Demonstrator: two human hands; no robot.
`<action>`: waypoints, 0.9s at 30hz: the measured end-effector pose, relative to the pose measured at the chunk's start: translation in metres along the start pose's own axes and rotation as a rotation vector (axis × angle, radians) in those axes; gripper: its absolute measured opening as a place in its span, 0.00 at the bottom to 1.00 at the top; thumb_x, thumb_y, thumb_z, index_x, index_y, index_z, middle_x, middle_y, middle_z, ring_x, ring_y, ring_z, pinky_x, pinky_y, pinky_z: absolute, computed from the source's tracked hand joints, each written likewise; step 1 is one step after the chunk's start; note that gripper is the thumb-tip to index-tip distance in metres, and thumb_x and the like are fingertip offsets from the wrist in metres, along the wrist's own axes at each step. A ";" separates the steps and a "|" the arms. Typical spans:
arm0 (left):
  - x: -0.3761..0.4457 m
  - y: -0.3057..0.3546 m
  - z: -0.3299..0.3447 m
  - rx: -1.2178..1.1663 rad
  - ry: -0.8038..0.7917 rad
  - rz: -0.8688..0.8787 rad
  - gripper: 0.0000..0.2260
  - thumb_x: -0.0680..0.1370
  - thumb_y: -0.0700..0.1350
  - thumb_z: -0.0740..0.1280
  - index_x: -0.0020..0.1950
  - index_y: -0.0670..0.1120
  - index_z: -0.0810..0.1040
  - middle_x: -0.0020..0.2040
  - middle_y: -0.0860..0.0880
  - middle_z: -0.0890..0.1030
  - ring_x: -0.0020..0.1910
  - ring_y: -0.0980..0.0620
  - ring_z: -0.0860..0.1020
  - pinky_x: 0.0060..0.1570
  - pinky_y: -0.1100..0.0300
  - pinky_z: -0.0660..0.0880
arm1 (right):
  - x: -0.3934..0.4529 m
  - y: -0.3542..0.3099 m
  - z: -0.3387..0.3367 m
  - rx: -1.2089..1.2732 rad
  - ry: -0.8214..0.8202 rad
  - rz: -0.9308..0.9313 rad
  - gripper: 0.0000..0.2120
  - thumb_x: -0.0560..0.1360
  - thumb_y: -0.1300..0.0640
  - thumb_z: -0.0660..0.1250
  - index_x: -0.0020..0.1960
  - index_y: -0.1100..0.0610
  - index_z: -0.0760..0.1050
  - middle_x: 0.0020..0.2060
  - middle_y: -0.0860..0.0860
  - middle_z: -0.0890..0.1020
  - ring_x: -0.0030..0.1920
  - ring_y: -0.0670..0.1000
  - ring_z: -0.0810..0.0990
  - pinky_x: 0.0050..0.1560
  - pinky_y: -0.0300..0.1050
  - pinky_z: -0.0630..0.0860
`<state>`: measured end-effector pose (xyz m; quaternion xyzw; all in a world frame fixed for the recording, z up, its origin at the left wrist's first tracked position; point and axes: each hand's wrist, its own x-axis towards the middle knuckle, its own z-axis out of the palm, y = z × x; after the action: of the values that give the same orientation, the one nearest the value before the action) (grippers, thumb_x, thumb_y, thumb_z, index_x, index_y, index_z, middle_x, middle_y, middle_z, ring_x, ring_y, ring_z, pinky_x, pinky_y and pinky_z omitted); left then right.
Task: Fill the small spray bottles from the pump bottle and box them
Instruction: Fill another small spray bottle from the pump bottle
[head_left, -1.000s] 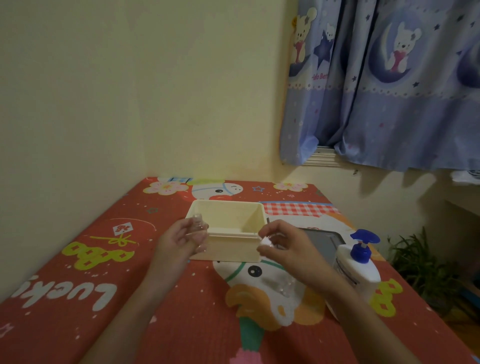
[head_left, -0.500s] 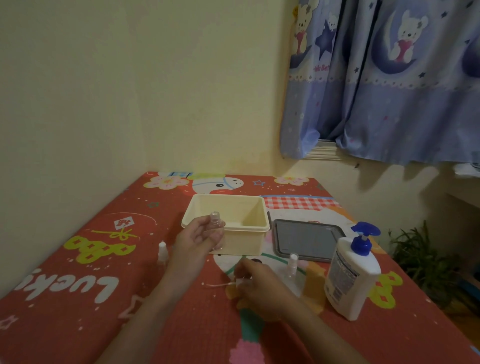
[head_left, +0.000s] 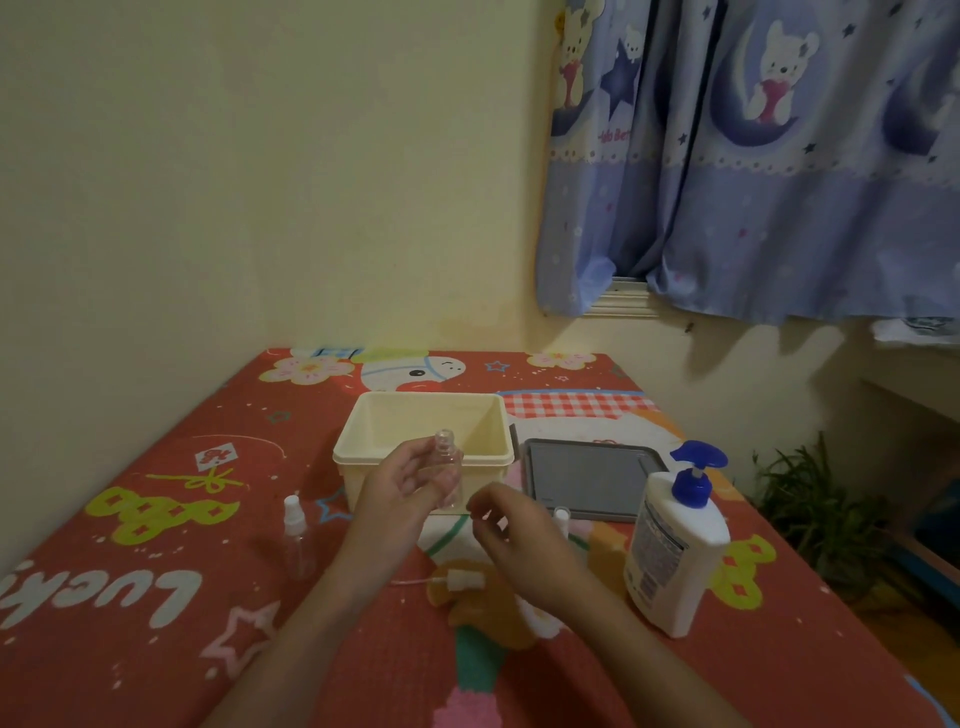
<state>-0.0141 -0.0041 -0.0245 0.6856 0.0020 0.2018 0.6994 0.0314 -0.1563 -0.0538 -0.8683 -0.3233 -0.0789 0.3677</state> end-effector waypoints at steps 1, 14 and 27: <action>0.001 0.001 0.003 -0.002 -0.006 0.000 0.12 0.75 0.38 0.70 0.57 0.49 0.78 0.54 0.49 0.84 0.53 0.52 0.82 0.45 0.60 0.80 | 0.001 -0.002 -0.007 0.024 0.055 0.012 0.06 0.79 0.57 0.59 0.54 0.52 0.74 0.47 0.44 0.78 0.44 0.41 0.77 0.46 0.36 0.78; 0.008 -0.003 0.056 0.034 -0.152 0.003 0.16 0.75 0.43 0.72 0.62 0.47 0.77 0.56 0.48 0.83 0.57 0.46 0.81 0.55 0.46 0.79 | 0.003 -0.005 -0.163 0.130 0.773 0.241 0.07 0.78 0.61 0.58 0.48 0.55 0.75 0.41 0.48 0.79 0.37 0.45 0.76 0.28 0.29 0.71; -0.006 -0.004 0.120 0.201 -0.376 0.042 0.12 0.78 0.45 0.68 0.55 0.61 0.75 0.52 0.58 0.81 0.52 0.61 0.79 0.48 0.70 0.76 | 0.004 0.036 -0.162 0.323 0.301 0.773 0.14 0.78 0.59 0.56 0.39 0.59 0.78 0.40 0.54 0.78 0.43 0.55 0.76 0.47 0.51 0.73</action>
<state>0.0152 -0.1207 -0.0232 0.7775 -0.1225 0.0836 0.6112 0.0730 -0.2847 0.0422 -0.8357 0.0741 -0.0096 0.5441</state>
